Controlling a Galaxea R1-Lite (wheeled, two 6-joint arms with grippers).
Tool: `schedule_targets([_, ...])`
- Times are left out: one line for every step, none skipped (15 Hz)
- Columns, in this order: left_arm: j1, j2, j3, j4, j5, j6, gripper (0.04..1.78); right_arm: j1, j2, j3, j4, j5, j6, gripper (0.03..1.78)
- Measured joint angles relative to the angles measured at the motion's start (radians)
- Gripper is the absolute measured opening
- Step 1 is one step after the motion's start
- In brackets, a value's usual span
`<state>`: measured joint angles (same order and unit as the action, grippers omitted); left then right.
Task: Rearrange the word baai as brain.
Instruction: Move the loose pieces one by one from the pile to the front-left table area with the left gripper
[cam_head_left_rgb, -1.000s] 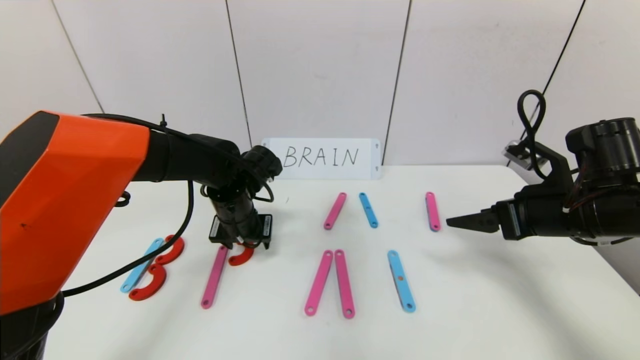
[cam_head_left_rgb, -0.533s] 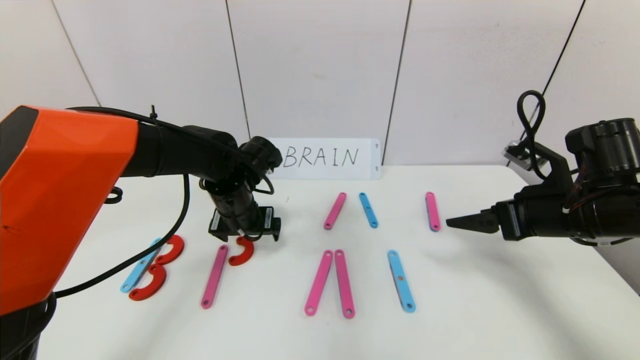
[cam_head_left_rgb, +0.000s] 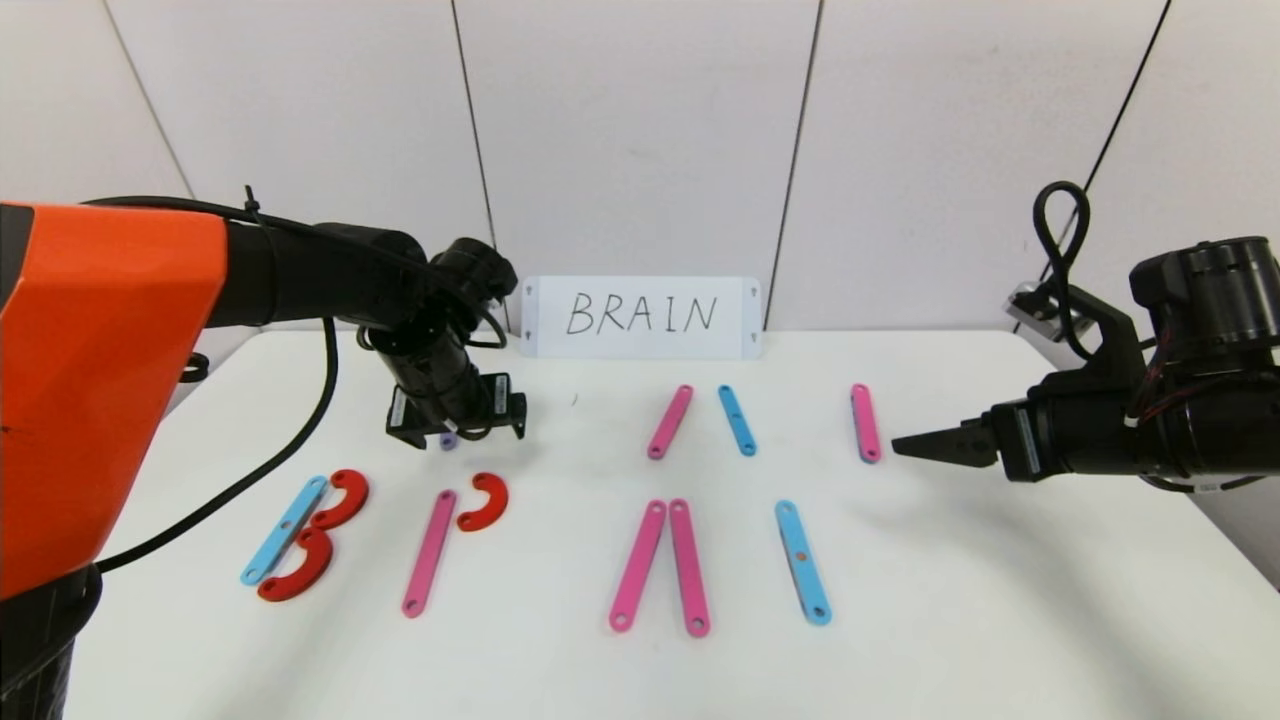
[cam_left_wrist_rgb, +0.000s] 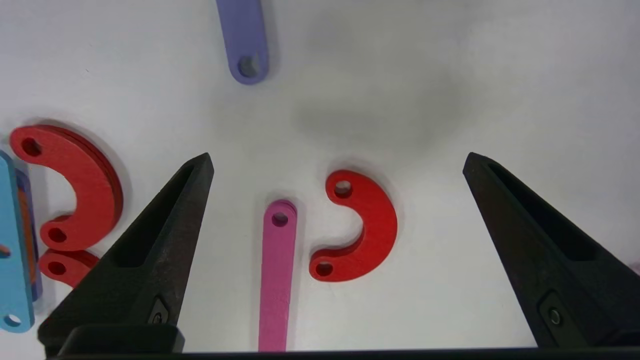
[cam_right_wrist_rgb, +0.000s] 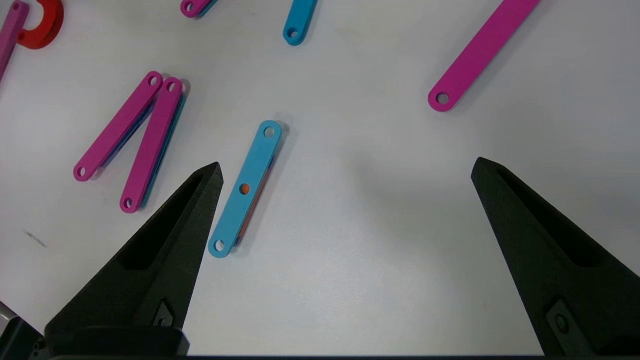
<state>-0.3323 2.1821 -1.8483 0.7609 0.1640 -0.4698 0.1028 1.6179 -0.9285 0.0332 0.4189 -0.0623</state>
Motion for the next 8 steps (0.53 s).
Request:
schedule_targets([0.016, 0.010, -0.024, -0.002, 0.001, 0.001, 1.75, 0.000, 0.000, 0.000, 0.000, 0.000, 0.000, 1.74])
schedule_targets([0.030, 0.023, -0.052, -0.001, 0.001, 0.001, 1.75, 0.001, 0.000, 0.000, 0.000, 0.000, 0.000, 1.74])
schedule_targets([0.047, 0.041, -0.086, 0.001, 0.002, 0.001, 1.75, 0.001, 0.001, 0.000, 0.000, 0.000, 0.000, 1.74])
schedule_targets([0.062, 0.059, -0.107, -0.007, 0.002, 0.004, 1.75, 0.001, 0.001, 0.001, 0.000, 0.000, 0.000, 1.74])
schedule_targets([0.076, 0.076, -0.119, -0.019, 0.007, 0.019, 1.75, 0.001, 0.001, 0.001, 0.000, 0.000, 0.000, 1.74])
schedule_targets([0.087, 0.094, -0.126, -0.039, 0.018, 0.029, 1.75, 0.001, 0.002, 0.001, 0.000, 0.000, -0.001, 1.74])
schedule_targets([0.099, 0.113, -0.129, -0.064, 0.034, 0.032, 1.75, 0.002, 0.003, 0.001, 0.000, 0.000, -0.001, 1.74])
schedule_targets([0.106, 0.128, -0.130, -0.083, 0.041, 0.033, 1.75, 0.002, 0.003, 0.001, 0.000, 0.000, -0.001, 1.74])
